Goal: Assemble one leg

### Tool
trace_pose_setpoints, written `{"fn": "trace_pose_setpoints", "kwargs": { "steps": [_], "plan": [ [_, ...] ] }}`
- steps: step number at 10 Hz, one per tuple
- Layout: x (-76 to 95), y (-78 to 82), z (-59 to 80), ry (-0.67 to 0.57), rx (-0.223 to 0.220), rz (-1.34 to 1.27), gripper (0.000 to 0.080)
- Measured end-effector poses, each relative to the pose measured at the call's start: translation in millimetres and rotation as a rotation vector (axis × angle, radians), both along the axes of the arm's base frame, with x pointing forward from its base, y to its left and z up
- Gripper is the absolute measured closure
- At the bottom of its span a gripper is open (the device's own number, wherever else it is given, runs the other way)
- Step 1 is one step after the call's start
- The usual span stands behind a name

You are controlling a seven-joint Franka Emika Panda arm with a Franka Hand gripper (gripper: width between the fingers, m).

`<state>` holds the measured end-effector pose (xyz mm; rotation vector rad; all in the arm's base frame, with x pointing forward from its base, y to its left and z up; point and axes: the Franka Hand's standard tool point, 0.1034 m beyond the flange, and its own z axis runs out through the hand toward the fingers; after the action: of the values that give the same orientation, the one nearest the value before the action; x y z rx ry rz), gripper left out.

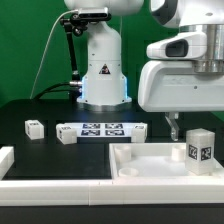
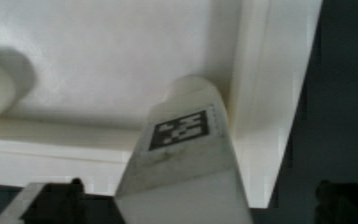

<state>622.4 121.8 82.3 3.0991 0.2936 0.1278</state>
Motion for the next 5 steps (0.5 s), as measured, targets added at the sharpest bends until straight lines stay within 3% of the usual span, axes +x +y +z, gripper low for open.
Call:
{"fn": "trace_pose_setpoints", "kwargs": {
  "steps": [5],
  "plan": [
    [0.7,-5.8,-1.5,-0.001,-0.018,0.124,0.0151]
  ]
}}
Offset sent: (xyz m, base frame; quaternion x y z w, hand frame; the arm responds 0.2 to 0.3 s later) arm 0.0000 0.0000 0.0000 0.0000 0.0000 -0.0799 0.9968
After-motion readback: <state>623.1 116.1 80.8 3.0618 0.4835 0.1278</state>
